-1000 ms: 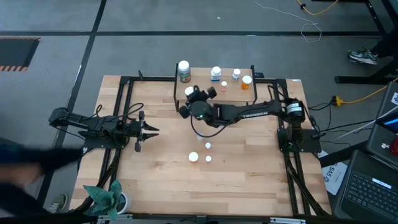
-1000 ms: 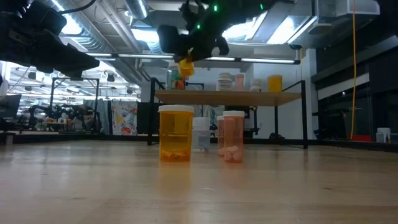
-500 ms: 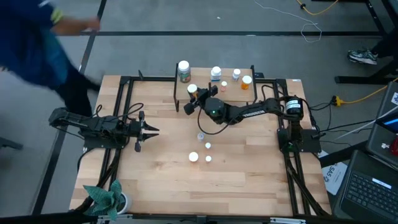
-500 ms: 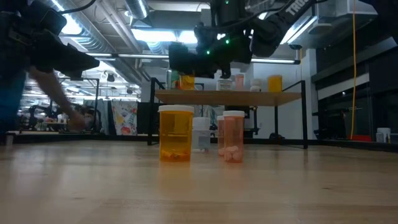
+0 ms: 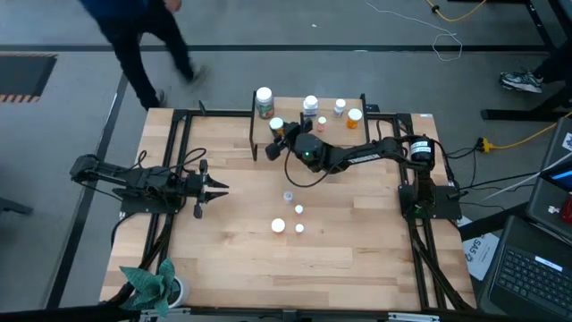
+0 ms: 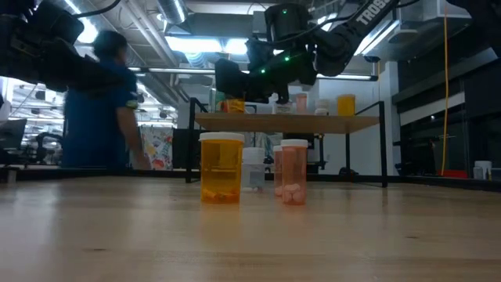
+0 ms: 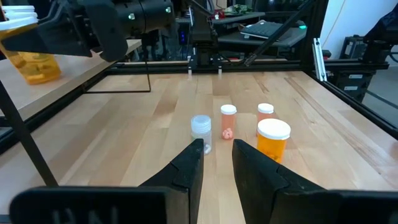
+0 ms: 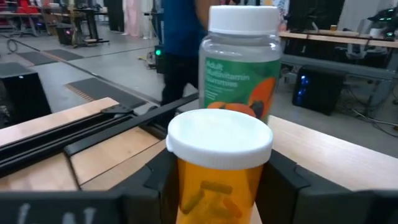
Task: Pick and place medicine bottles onto shelf by color
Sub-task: Put the top orange pill bottle on the shelf, then put the top red pill bottle on the shelf aligned with the other red pill bottle
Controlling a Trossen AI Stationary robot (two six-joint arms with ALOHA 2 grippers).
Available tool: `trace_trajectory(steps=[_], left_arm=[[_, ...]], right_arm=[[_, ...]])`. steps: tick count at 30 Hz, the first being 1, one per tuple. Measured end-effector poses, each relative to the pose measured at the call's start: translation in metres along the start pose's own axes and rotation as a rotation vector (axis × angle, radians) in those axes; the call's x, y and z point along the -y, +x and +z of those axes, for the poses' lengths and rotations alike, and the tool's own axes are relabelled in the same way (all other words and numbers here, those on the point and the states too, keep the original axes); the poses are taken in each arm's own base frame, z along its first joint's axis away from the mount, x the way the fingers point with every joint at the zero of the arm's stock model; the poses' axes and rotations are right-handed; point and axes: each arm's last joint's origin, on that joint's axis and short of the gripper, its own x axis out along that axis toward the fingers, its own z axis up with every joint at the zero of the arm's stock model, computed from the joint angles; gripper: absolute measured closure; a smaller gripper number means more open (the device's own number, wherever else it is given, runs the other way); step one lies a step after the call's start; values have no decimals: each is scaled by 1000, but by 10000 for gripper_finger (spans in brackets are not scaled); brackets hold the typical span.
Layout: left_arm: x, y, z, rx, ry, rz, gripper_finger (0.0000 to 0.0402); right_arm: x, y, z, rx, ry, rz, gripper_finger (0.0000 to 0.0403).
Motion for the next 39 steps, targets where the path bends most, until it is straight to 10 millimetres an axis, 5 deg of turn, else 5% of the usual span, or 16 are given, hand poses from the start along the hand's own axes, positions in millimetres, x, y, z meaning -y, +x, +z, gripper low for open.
trace_trajectory(steps=[15,24,33,39], left_arm=[[0,0,0,0,-8,0,321],[0,0,0,0,-9,0,321],[0,0,0,0,-10,0,321],[0,0,0,0,-28,0,321]], right_arm=[[1,1,1,7,31,-6,142],[-3,3,12,41,-12,-2,126],[-28,-4,53,141,-149,-7,126],[-59,-41,97,153,-405,-252,126]])
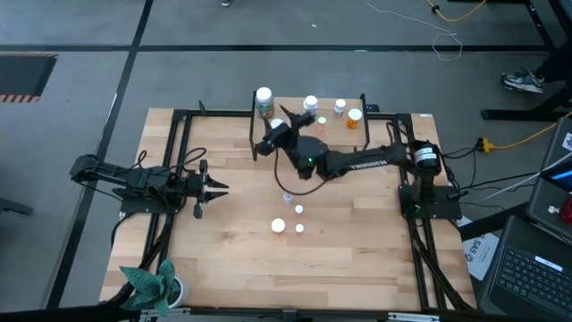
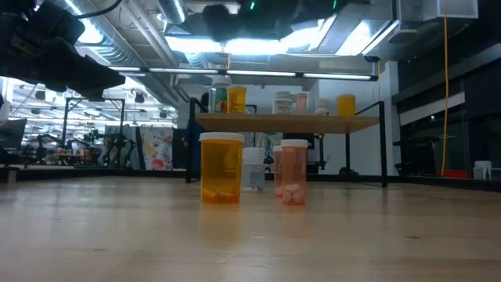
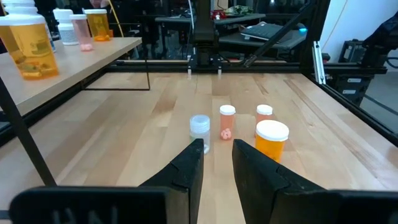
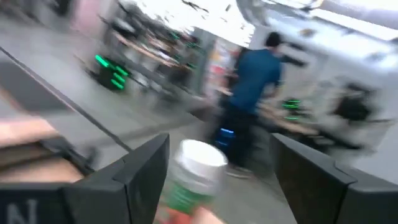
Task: Pick and place medicine bottles onto shelf by color
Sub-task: Put the top red pill bottle on the shelf aligned with the other red pill bottle
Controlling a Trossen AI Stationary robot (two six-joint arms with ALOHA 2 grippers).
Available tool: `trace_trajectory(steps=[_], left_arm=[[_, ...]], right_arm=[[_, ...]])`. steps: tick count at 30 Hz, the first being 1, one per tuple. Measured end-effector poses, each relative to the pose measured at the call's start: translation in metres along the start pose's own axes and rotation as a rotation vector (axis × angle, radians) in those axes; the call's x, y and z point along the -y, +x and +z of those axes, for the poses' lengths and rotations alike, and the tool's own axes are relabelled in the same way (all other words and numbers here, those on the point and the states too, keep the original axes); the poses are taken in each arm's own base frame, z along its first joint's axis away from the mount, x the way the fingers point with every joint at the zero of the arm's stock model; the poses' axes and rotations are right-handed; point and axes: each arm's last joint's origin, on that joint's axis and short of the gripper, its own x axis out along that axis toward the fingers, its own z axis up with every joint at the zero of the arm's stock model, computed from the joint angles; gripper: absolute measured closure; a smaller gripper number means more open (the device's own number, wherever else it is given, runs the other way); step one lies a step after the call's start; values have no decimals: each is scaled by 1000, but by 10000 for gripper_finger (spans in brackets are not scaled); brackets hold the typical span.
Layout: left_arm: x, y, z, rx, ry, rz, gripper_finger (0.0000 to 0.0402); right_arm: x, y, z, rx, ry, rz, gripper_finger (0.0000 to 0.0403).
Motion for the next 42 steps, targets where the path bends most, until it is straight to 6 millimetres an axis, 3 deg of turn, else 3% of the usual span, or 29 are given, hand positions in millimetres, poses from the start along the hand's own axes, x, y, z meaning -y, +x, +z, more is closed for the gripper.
trace_trajectory(steps=[7,12,16,19,25,33,42], left_arm=[[0,0,0,2,-7,0,321],[0,0,0,3,-9,1,321],[0,0,1,6,-20,2,321],[0,0,1,6,-30,2,321],[0,0,1,7,-91,1,321],[0,0,1,6,-113,0,321],[0,0,1,5,-112,0,321]], right_arm=[[3,-69,54,-261,-310,-252,126],[10,-123,82,-190,-229,-143,126],[11,-152,91,-150,-133,-84,126],[8,-158,88,-141,-99,-71,126],[-3,-173,60,-127,48,-55,126],[31,-172,98,-121,189,-58,126],[30,-172,98,-100,360,-59,127]])
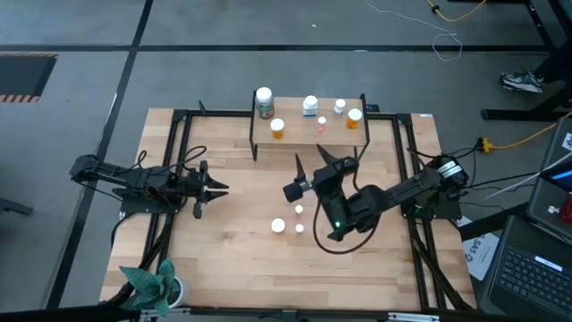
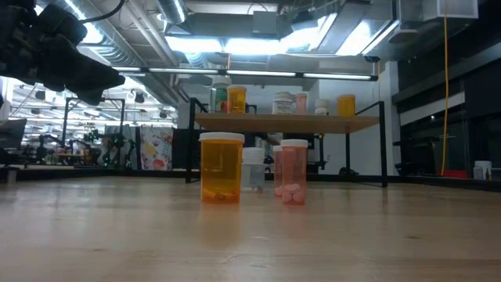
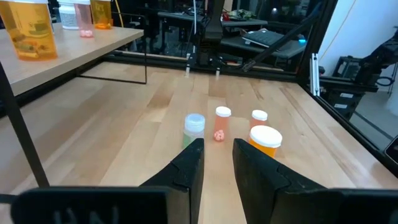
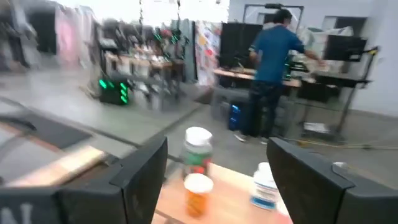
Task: Pick and place medicine bottles onto shelf by color
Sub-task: Put the top red pill bottle on the shelf aligned with the other red pill bottle
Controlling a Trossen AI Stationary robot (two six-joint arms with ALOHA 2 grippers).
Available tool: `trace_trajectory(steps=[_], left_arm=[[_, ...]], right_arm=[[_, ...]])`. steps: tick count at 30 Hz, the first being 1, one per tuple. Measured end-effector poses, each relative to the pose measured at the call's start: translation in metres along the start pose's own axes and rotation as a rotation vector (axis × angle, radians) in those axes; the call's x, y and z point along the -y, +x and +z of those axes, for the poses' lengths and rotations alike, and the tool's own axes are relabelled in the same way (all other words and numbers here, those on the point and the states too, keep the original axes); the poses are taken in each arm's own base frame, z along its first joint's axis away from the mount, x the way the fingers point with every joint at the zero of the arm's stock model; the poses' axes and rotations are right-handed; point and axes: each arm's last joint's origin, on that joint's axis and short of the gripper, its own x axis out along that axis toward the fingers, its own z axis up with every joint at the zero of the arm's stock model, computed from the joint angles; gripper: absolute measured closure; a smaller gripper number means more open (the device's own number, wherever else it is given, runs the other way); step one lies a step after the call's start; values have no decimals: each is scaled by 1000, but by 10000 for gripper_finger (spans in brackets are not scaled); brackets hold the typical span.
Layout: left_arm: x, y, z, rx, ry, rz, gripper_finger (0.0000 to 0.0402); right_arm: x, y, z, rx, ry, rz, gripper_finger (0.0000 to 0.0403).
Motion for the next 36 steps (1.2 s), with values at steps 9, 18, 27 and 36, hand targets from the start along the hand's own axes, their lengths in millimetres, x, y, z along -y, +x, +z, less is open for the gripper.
trace_trajectory(steps=[9,18,27,36], left_arm=[[0,0,0,-1,7,0,321],[0,0,0,-3,9,0,321],[0,0,0,-3,8,0,321],[0,0,0,1,-27,6,321]], right_arm=[[-32,-1,32,237,133,672,141],[-34,25,15,-443,29,864,141],[18,-8,-15,-768,-264,541,141],[52,9,-24,-926,-440,357,141]])
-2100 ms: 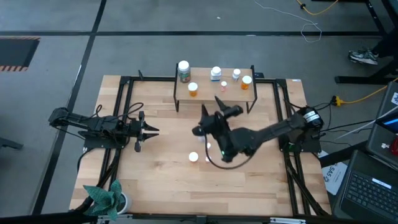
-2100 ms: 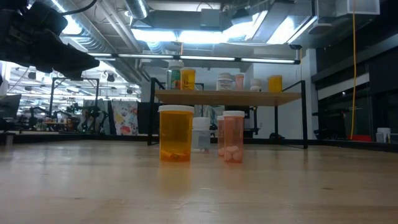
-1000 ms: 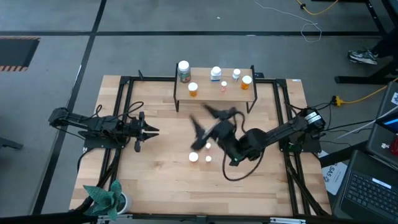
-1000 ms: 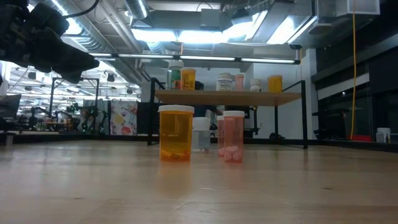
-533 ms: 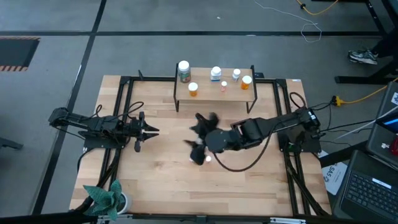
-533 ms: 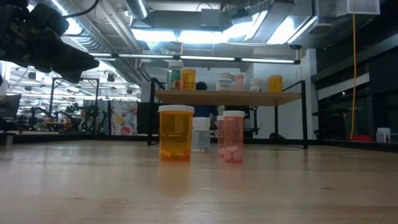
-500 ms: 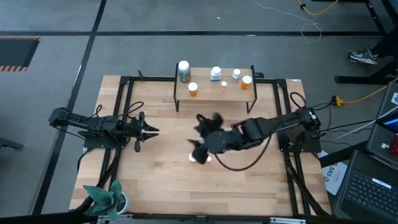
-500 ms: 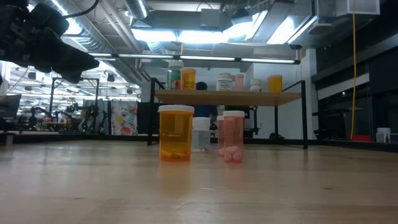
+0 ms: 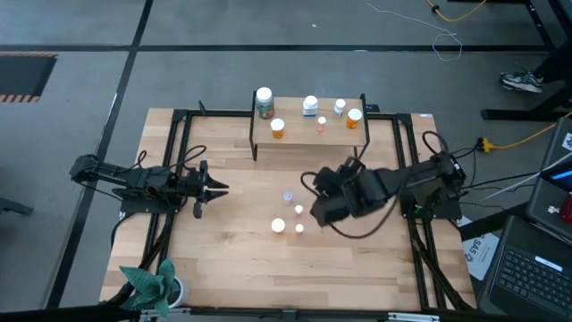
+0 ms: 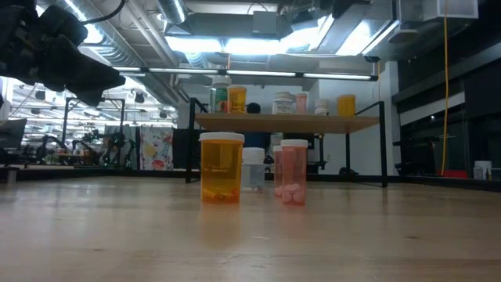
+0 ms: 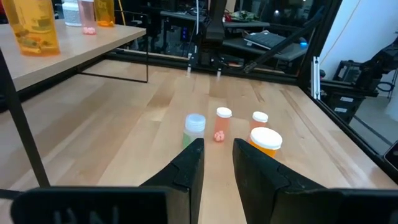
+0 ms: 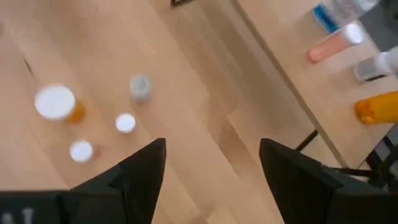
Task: Pick and place medicine bottles onto shelf by color
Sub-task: Put the top red pill bottle on the shelf aligned with the other red pill bottle
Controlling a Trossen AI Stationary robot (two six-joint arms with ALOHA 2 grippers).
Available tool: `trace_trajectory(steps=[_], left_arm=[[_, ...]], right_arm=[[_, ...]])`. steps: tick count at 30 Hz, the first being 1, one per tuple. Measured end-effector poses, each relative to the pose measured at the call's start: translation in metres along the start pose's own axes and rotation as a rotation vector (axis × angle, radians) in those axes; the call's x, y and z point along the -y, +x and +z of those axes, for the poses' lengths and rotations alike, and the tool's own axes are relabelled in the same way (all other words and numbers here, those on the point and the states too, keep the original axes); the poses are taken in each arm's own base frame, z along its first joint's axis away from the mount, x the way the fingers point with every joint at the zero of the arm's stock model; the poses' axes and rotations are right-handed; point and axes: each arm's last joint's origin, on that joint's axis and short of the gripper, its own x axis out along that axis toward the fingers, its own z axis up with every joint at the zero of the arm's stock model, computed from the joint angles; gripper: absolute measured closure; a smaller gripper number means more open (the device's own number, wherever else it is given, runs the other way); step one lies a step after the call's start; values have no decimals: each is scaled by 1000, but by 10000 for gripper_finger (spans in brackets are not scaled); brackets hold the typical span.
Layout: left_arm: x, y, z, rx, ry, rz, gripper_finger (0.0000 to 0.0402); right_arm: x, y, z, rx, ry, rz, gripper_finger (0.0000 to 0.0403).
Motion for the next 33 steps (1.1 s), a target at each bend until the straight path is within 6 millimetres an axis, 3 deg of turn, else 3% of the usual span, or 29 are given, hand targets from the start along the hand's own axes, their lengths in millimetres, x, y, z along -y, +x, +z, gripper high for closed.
trace_trajectory(steps=[9,16,19,26,33], left_arm=[[0,0,0,3,-3,5,321],[-1,0,1,8,-2,24,321],[-1,0,1,9,-2,24,321],[-1,0,1,9,-2,24,321],[-1,0,1,8,-1,24,321]], right_arm=[[49,-3,17,-56,-102,61,141],[83,-21,6,42,-72,106,141],[84,-10,-12,110,-92,234,141],[68,38,-53,387,-19,682,141],[51,73,-66,568,90,758,141]])
